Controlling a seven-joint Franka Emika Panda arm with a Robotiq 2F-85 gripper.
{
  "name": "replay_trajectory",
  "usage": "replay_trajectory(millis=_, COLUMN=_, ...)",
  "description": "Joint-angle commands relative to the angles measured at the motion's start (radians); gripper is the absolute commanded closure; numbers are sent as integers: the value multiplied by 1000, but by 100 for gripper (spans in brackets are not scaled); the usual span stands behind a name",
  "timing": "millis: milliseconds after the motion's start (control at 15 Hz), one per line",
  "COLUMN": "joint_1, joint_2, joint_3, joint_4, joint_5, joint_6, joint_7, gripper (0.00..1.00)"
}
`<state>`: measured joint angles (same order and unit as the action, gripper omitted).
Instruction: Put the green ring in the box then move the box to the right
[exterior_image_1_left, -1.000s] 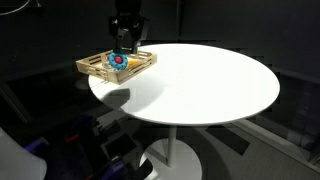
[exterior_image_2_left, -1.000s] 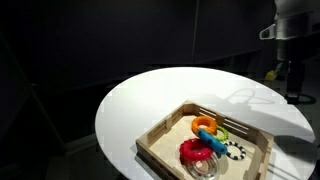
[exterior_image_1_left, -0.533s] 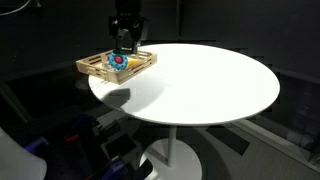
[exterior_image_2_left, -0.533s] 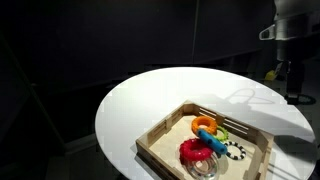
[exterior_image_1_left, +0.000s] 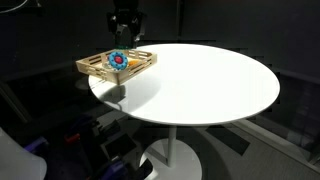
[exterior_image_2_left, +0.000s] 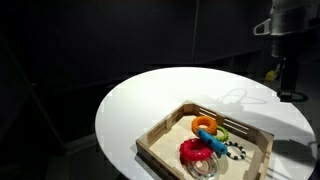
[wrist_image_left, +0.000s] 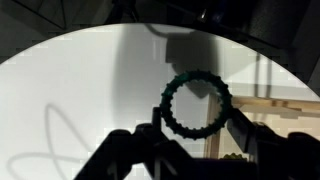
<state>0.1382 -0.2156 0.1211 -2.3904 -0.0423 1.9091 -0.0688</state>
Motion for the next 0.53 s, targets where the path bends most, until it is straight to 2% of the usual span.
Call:
replay_trajectory(millis=0, joint_1=15, joint_2=19, joint_3=27, joint_4=45, joint_5=-12, joint_6=11, joint_7=25, gripper=58)
replay_trajectory(millis=467, joint_1=38, joint_2=78, joint_3=71, joint_4=74, joint_5=-18, joint_6=118, joint_7=53, gripper=58)
